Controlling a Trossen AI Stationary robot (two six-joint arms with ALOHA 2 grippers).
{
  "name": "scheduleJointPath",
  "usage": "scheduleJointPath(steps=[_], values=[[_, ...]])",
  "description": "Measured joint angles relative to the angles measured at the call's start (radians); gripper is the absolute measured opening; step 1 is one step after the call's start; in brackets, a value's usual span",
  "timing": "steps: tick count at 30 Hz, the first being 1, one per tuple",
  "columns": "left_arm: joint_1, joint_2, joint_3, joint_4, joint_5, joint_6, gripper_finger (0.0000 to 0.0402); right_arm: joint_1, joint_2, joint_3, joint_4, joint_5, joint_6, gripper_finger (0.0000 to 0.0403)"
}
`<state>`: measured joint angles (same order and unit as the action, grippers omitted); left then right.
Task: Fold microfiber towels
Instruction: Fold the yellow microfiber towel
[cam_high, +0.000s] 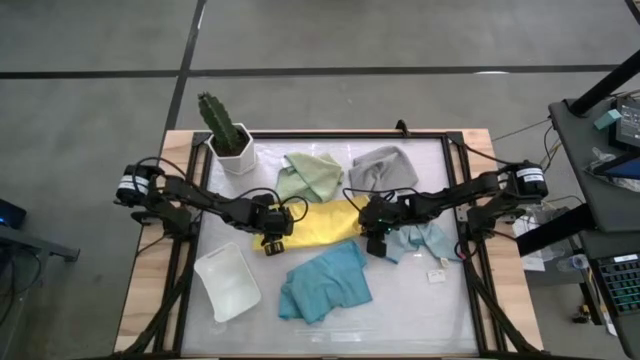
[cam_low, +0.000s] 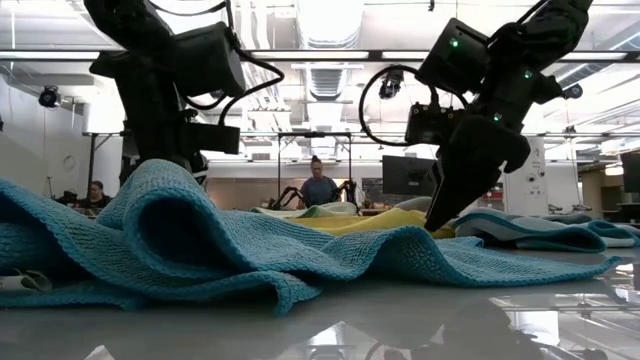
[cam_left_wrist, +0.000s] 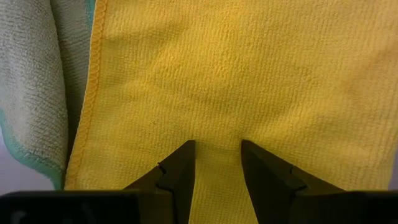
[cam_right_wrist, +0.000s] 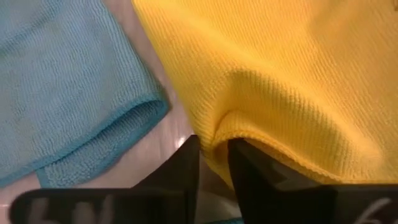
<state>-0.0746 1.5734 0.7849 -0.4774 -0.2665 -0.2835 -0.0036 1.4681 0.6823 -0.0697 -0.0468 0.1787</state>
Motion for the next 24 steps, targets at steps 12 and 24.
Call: scheduleJointPath(steps=[12, 24], values=[[0.0, 0.0, 0.0, 0.0, 0.0, -0.001, 0.0118, -0.014, 0.0, 0.0, -0.004, -0.015, 0.08, 0.003], [0.0, 0.0, 0.0, 0.0, 0.0, -0.002, 0.0118, -0.089, -0.002, 0.0, -0.008, -0.142, 0.232, 0.0145]])
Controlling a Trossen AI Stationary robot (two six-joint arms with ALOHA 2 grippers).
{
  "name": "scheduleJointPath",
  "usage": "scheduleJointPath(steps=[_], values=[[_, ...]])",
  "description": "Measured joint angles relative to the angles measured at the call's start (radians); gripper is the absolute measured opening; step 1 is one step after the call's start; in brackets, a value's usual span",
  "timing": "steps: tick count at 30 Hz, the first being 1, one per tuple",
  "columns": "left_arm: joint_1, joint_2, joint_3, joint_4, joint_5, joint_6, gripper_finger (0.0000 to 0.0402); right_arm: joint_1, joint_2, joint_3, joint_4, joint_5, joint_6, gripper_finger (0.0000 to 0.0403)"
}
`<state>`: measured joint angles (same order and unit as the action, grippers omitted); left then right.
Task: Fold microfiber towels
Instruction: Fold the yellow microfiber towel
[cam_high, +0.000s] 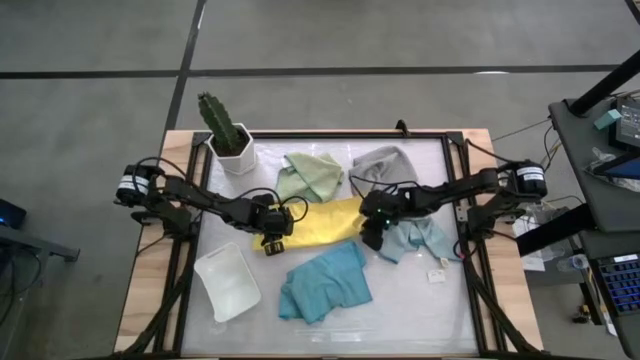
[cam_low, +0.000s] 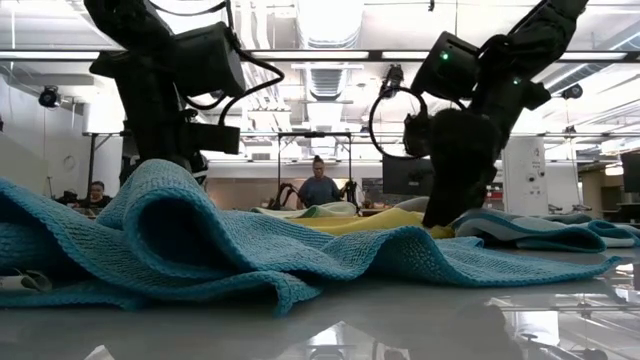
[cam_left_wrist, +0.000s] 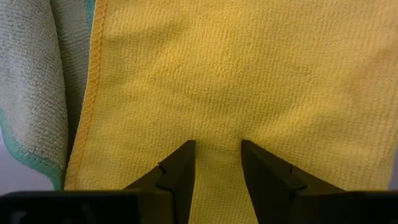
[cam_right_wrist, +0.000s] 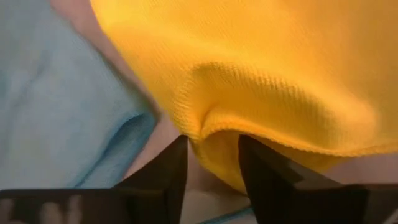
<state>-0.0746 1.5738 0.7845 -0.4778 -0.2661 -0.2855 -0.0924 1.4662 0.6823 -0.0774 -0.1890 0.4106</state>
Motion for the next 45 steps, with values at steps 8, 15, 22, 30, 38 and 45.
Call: scheduleJointPath(steps=[8, 15, 22, 30, 38, 45], values=[[0.0, 0.0, 0.0, 0.0, 0.0, 0.0, 0.0118, -0.061, 0.0, 0.0, 0.001, -0.023, 0.138, 0.0176], [0.0, 0.0, 0.0, 0.0, 0.0, 0.0, 0.0118, -0.079, 0.0, 0.0, 0.011, -0.02, 0.18, 0.0145], [0.0, 0.0, 0.0, 0.0, 0.0, 0.001, 0.0118, -0.079, -0.002, 0.0, 0.042, -0.023, 0.195, 0.0121], [0.0, 0.0, 0.0, 0.0, 0.0, 0.002, 0.0118, -0.079, -0.018, 0.0, 0.051, -0.024, 0.21, 0.015], [0.0, 0.0, 0.0, 0.001, 0.0, 0.002, 0.0118, -0.069, 0.022, 0.001, 0.067, 0.018, 0.246, 0.0128], [0.0, 0.0, -0.001, 0.001, 0.0, 0.002, 0.0118, -0.063, 0.034, 0.0, 0.068, 0.032, 0.229, 0.0052]])
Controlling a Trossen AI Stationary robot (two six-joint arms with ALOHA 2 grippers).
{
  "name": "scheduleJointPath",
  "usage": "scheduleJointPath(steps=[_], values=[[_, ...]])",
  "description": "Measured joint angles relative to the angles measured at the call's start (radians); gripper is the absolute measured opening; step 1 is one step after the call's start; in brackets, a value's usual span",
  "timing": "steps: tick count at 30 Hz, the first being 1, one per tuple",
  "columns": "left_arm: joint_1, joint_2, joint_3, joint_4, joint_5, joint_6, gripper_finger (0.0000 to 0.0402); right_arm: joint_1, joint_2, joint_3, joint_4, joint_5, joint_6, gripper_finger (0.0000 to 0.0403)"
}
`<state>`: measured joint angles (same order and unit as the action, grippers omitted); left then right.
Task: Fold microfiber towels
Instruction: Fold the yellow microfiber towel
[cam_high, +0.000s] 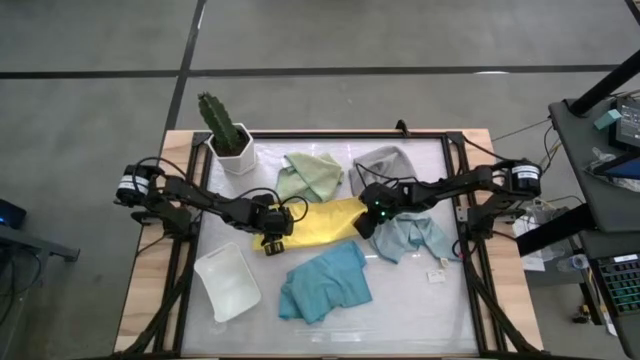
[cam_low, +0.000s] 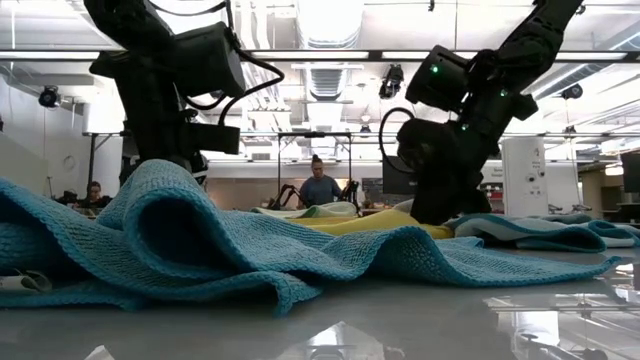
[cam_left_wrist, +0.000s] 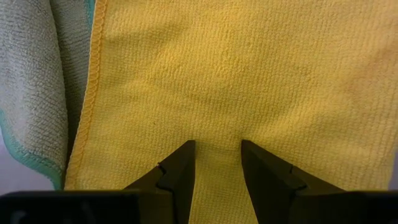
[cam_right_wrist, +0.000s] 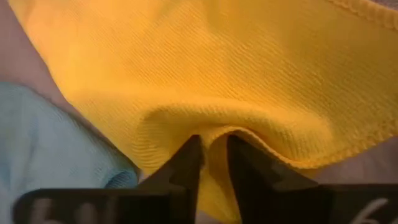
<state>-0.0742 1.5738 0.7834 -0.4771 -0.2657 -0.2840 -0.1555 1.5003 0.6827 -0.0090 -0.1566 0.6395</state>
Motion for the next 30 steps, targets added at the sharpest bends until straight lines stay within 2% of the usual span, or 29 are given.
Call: scheduleJointPath(steps=[3, 6, 20, 30], values=[[0.0, 0.0, -0.003, 0.003, 0.0, 0.0, 0.0118, 0.008, -0.018, 0.0, 0.0, 0.0, -0.016, 0.0018], [0.0, 0.0, -0.003, 0.003, 0.0, 0.0, 0.0118, 0.023, -0.038, 0.0, -0.012, -0.006, -0.024, 0.001], [0.0, 0.0, -0.004, -0.003, 0.0, -0.001, 0.0118, 0.101, -0.152, 0.0, -0.259, -0.008, 0.005, 0.0009], [0.0, -0.002, -0.002, -0.014, 0.0, 0.001, 0.0118, 0.125, -0.142, 0.0, -0.267, -0.007, 0.007, 0.0016]])
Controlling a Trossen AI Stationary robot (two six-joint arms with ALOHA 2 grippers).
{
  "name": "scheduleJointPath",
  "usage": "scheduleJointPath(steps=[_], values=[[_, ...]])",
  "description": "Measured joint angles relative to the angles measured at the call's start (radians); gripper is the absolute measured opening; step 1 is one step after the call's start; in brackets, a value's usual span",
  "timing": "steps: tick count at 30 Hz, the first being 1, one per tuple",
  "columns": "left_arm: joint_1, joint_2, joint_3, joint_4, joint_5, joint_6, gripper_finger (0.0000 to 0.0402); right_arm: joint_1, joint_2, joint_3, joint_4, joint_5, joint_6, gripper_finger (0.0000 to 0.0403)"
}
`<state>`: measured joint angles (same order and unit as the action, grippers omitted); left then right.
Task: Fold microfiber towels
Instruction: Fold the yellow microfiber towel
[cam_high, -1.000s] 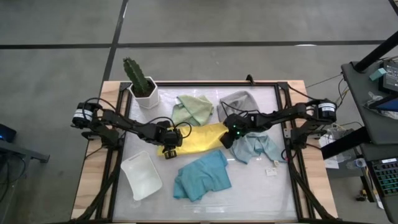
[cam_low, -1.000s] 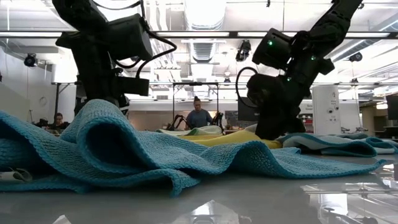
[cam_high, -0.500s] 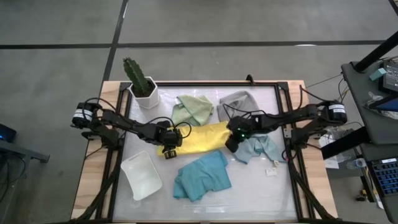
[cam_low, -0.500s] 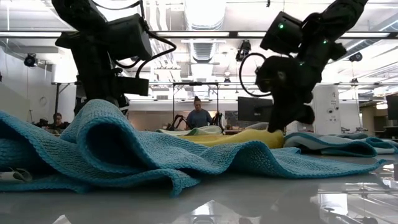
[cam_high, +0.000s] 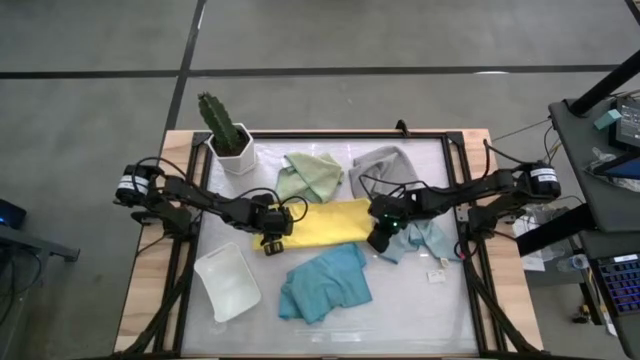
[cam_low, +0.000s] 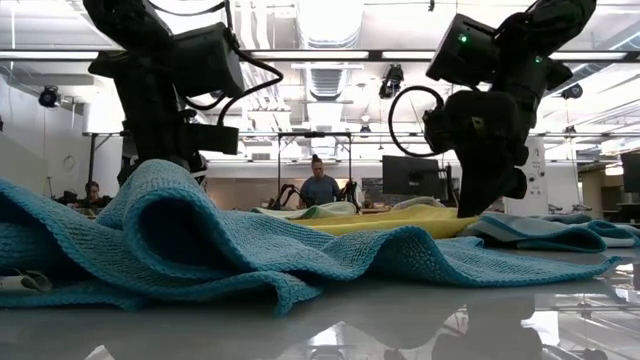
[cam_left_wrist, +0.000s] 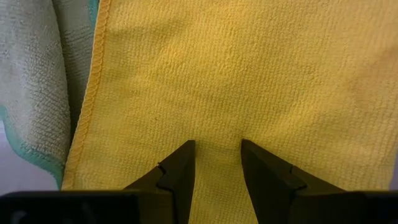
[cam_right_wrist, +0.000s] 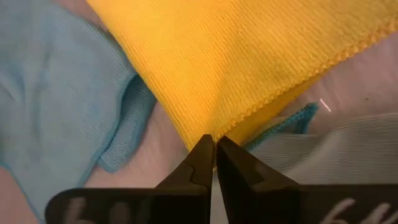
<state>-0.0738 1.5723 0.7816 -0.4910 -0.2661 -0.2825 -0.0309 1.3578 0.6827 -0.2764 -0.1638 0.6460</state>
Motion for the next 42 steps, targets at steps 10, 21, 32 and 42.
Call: scheduleJointPath(steps=[10, 21, 32, 42], values=[[0.0, -0.029, 0.024, -0.056, 0.003, 0.02, 0.0118, -0.025, -0.078, 0.0, -0.052, 0.002, -0.001, 0.0088], [-0.003, -0.082, 0.012, 0.019, 0.003, 0.025, 0.0118, -0.102, -0.106, 0.0, -0.042, 0.081, 0.037, 0.0169], [-0.004, 0.007, -0.002, 0.041, -0.002, -0.003, 0.0118, -0.12, -0.022, 0.0, 0.02, 0.086, 0.071, 0.0241], [-0.003, 0.004, 0.001, -0.084, -0.009, -0.065, 0.0117, -0.14, -0.009, 0.0, 0.053, 0.088, 0.08, 0.0271]])
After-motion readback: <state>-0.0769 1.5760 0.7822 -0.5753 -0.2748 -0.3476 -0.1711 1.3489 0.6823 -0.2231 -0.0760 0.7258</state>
